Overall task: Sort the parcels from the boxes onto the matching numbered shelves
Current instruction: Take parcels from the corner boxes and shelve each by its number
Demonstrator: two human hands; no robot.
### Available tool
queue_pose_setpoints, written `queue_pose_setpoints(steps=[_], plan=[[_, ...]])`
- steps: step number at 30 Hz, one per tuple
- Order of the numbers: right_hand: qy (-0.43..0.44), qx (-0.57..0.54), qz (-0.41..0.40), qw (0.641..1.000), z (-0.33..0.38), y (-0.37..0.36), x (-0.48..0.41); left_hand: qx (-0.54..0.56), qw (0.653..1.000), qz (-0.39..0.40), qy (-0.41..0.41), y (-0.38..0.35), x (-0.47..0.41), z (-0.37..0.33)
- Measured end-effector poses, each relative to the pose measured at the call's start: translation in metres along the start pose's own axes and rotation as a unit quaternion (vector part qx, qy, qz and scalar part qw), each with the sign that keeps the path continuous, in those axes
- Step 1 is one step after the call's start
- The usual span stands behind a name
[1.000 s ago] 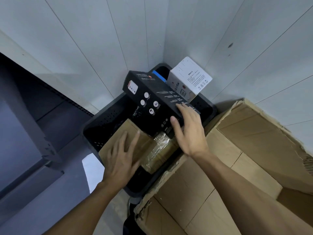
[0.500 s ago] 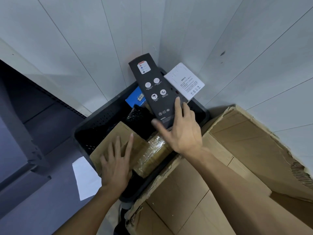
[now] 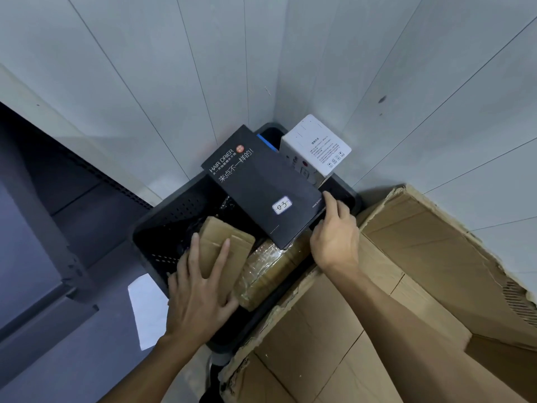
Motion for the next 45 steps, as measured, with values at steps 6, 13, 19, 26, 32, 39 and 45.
queue_pose_setpoints(steps=[6, 13, 19, 26, 32, 39, 45], plan=[[0.004, 0.117, 0.049, 0.992, -0.010, -0.014, 0.007, 0.062, 0.996, -0.023, 0.066, 0.008, -0.006, 0.009], [0.011, 0.051, 0.000, 0.999, -0.001, -0.014, 0.005, 0.191, 0.962, -0.056, 0.184, 0.021, -0.003, 0.033], [0.009, 0.072, 0.002, 0.997, -0.001, -0.014, 0.006, 0.309, 0.914, -0.098, 0.243, 0.028, -0.003, 0.028], [0.008, 0.119, -0.006, 0.993, -0.005, -0.021, 0.005, 0.289, 0.930, -0.042, 0.224, 0.007, -0.018, 0.028], [0.065, 0.115, -0.008, 0.991, -0.001, -0.020, 0.003, 0.277, 0.926, -0.072, 0.248, 0.010, -0.028, 0.049], [0.073, 0.174, 0.049, 0.981, 0.003, -0.026, 0.009, 0.225, 0.939, -0.057, 0.252, 0.013, -0.015, 0.059], [0.080, 0.220, 0.083, 0.969, 0.017, -0.035, 0.011, 0.168, 0.970, 0.052, 0.170, -0.003, 0.000, 0.054]])
Point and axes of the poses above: each hand's wrist, its own x-axis away from the middle knuckle, its own y-axis out of the back of the hand, z = x × y, the point moved 4 cm from there along -x, towards the middle knuckle, and after that the axes turned 8 degrees about -x, right-handed, at the moved point
